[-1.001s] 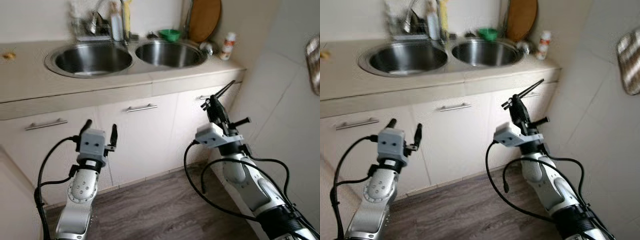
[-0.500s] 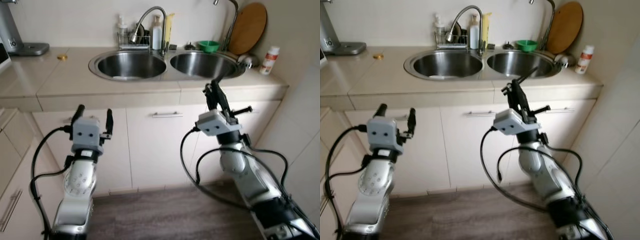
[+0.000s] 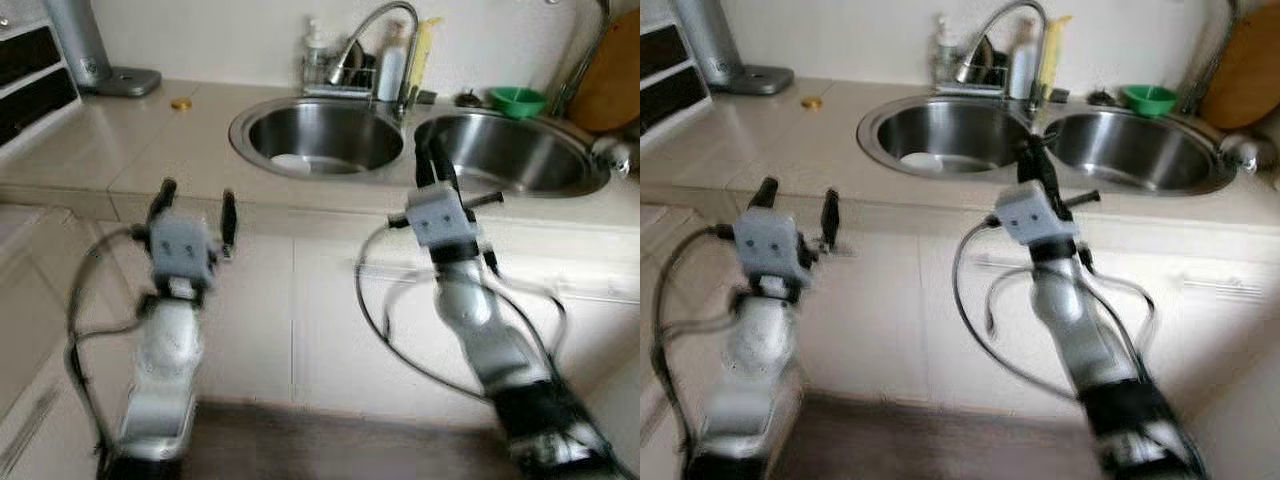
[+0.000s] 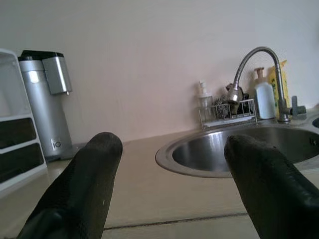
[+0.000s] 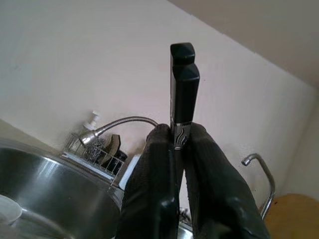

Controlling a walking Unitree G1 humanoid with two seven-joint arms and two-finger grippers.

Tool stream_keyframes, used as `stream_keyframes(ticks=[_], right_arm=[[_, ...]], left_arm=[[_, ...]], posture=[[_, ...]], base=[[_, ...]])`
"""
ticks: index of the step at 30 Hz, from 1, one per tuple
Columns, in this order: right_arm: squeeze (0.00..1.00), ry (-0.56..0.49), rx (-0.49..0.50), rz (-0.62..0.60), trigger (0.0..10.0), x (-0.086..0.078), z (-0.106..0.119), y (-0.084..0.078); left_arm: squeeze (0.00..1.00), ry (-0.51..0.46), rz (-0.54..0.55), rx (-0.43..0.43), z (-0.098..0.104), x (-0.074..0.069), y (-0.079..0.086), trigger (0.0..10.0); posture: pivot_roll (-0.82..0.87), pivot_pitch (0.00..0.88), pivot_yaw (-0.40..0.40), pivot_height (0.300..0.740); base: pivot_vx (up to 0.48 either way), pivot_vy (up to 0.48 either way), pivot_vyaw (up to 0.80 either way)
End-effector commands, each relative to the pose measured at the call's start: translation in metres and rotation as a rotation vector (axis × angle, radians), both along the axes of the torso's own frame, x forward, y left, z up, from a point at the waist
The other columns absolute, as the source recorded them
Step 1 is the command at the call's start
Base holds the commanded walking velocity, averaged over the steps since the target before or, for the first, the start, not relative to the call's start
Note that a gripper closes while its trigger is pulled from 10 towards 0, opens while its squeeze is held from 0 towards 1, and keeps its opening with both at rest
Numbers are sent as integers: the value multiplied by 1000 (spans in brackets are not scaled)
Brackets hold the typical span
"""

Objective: Kitchen organization

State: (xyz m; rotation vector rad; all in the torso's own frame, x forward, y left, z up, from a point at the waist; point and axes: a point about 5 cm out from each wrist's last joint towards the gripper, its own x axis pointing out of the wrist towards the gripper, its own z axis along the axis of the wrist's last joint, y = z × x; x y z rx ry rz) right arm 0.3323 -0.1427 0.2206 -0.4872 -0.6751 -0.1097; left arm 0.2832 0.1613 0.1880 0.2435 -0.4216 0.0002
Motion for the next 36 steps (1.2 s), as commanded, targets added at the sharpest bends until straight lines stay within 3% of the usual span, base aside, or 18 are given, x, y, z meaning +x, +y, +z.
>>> stream_keyframes(ticks=[1, 5, 10, 12, 17, 22, 28, 34, 36], right_arm=[[0, -34, 19, -5, 10000, 3, 11, -1], [0, -41, 20, 0, 10000, 4, 15, -3], [0, 50, 111, -18, 10000, 14, 12, -15], [0, 9, 74, -62, 10000, 12, 14, -18], [0, 84, 143, -27, 10000, 20, 10, -19], [0, 67, 147, -82, 10000, 21, 12, -26], [0, 159, 181, -142, 10000, 34, 9, -38], [0, 258, 283, -237, 10000, 44, 6, -59], [0, 404, 460, -293, 10000, 51, -10, -79]], left_arm=[[0, -20, 26, 19, 7, -1, 7, 10000], [0, -18, 27, 21, 7, -1, 8, 10000], [0, -17, 25, 22, 7, -1, 7, 10000], [0, -16, 25, 22, 7, 0, 7, 10000], [0, -13, 22, 24, 7, 0, 7, 10000], [0, -12, 21, 26, 7, 0, 7, 10000], [0, -2, 8, 55, 5, -1, 2, 10000], [0, -2, -5, 45, 5, -3, 2, 10000], [0, 0, -10, 45, 4, -4, 1, 10000]], posture=[[65, 0, -60, 740], [65, 0, -61, 740], [65, 0, -62, 740], [67, 0, -62, 740], [70, 0, -63, 740], [73, 0, -65, 740], [77, 0, -69, 740], [78, 0, -71, 740], [78, 0, -72, 740]], base=[[446, 0, 0], [440, 0, 0], [431, 0, -640], [428, 0, -400], [431, 0, -310], [420, 0, -469], [112, 0, 0], [0, 0, 0], [0, 0, 0]])
